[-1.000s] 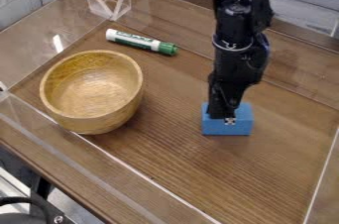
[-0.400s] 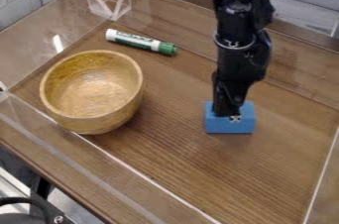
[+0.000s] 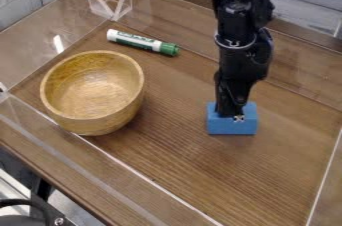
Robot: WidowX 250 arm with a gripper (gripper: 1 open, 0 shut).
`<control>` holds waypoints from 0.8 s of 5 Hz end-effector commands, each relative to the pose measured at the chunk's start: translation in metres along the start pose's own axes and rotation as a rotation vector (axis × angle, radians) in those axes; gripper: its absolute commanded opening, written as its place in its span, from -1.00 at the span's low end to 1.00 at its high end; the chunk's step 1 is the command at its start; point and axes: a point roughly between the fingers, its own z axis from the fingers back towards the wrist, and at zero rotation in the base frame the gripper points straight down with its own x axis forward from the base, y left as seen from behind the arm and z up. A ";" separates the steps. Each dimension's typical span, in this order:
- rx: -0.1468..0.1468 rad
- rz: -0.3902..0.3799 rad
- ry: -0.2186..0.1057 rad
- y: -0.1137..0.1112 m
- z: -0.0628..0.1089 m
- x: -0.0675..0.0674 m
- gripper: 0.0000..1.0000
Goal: Put the blue block in the brown bowl
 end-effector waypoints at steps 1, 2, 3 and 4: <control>-0.055 -0.001 0.031 -0.009 -0.021 -0.008 -1.00; -0.057 -0.009 0.029 -0.009 -0.024 -0.009 1.00; -0.059 -0.017 0.028 -0.008 -0.027 -0.010 1.00; -0.060 -0.022 0.030 -0.008 -0.028 -0.011 -1.00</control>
